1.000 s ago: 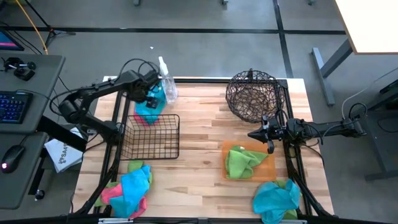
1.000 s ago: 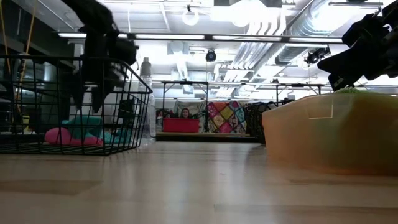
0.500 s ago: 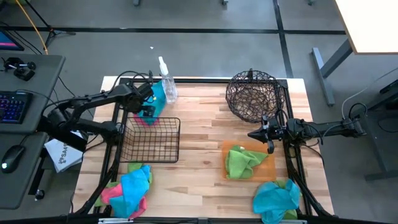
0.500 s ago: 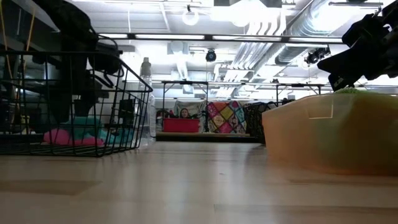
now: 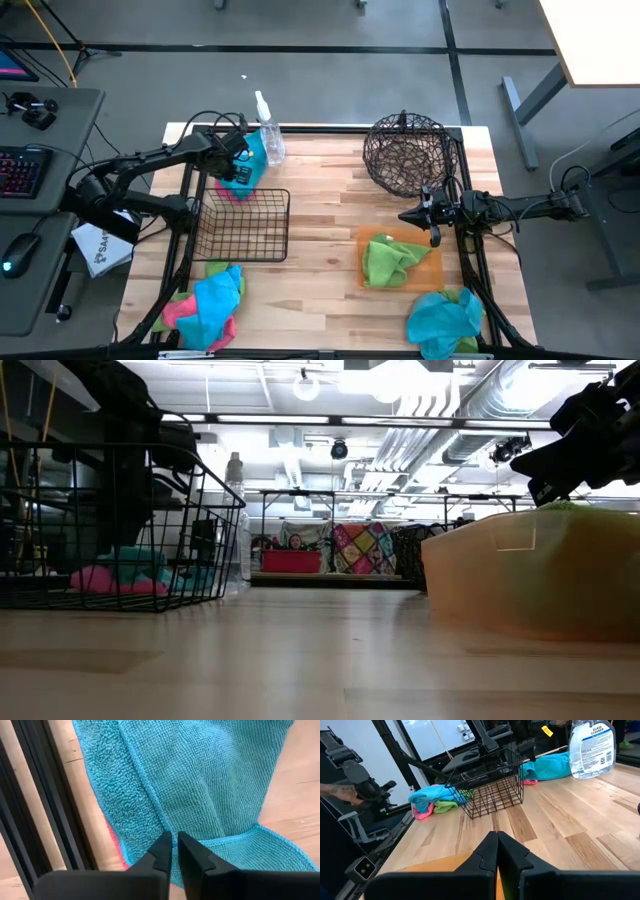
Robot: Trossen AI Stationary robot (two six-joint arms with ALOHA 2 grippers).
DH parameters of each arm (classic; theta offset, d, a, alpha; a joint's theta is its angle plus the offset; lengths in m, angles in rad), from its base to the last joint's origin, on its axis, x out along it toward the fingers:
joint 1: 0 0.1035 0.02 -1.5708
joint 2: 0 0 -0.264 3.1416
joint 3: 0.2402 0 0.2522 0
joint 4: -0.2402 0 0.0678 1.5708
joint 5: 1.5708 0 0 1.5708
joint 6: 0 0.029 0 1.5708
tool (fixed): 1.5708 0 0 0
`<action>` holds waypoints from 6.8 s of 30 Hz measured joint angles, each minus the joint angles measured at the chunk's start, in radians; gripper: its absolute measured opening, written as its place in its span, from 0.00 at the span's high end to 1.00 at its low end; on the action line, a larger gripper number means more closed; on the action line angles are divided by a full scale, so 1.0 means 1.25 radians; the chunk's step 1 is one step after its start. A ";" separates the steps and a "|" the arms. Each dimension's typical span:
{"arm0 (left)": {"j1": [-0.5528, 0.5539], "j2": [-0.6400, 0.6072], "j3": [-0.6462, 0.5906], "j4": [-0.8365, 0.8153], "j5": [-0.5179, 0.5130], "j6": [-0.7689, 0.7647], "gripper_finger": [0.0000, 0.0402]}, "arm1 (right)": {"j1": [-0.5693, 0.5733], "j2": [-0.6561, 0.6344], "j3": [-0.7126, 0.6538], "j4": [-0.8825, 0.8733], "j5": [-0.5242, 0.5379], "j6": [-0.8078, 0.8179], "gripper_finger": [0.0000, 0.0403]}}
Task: Sort microfiber towel by color & place in baskets
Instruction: Put the top blue microfiber towel into the left wire basket, then put the left blue microfiber towel into the left wire basket
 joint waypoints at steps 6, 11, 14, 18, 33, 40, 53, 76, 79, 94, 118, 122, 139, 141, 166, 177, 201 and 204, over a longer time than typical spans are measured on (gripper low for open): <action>0.000 0.000 0.000 0.000 -0.007 0.013 0.77 | 0.000 0.000 0.000 0.000 0.000 0.000 1.00; 0.000 0.000 0.000 0.001 -0.016 0.024 0.62 | 0.000 0.000 0.000 0.000 0.000 0.000 1.00; 0.000 0.001 -0.009 0.025 -0.015 0.025 0.55 | 0.000 0.000 0.000 0.000 0.000 0.000 1.00; 0.007 0.011 -0.039 0.044 0.003 0.014 0.51 | 0.000 0.000 0.000 0.000 0.000 0.000 1.00; 0.010 0.016 -0.023 0.077 -0.005 0.070 0.98 | 0.000 0.000 0.000 0.000 0.000 0.000 1.00; 0.010 -0.059 0.159 -0.016 -0.083 0.136 1.00 | 0.000 0.000 0.000 0.000 0.000 0.000 1.00; -0.051 -0.232 0.601 -0.148 0.128 0.401 1.00 | 0.000 0.000 0.000 0.000 0.000 0.000 1.00; -0.316 -0.532 0.231 -0.108 0.394 -0.093 1.00 | 0.000 0.000 0.000 0.000 0.000 0.000 1.00; -0.376 -0.509 0.181 -0.006 0.405 -0.101 1.00 | 0.000 0.000 0.000 0.000 0.000 0.000 1.00; -0.712 -0.429 0.167 -0.246 0.041 -0.195 1.00 | 0.000 0.000 0.000 0.000 0.000 0.000 1.00; -0.777 -0.254 0.194 -0.151 0.259 -0.081 0.48 | 0.000 0.000 0.000 0.000 0.000 0.000 1.00; -0.791 -0.190 0.244 -0.050 0.311 -0.142 0.41 | 0.000 0.000 0.000 0.000 0.000 0.000 1.00; -1.253 0.254 0.418 -0.051 0.240 -0.495 0.40 | 0.000 0.000 0.000 0.000 0.000 0.000 1.00; -1.278 0.281 0.424 -0.066 0.187 -0.530 0.40 | 0.000 0.000 0.000 0.000 0.000 0.000 1.00; -1.407 0.383 0.439 -0.186 -0.007 -0.441 0.91 | 0.000 0.000 0.000 0.000 0.000 0.000 1.00; -1.411 0.147 0.617 -0.287 -0.267 -0.262 0.99 | 0.000 0.000 0.000 0.000 0.000 0.000 1.00; -1.061 0.033 0.736 -0.499 -0.385 -0.069 1.00 | 0.000 0.000 0.000 0.000 0.000 0.000 1.00; -1.061 0.033 0.746 -0.508 -0.209 -0.100 1.00 | 0.000 0.000 0.000 0.000 0.000 0.000 1.00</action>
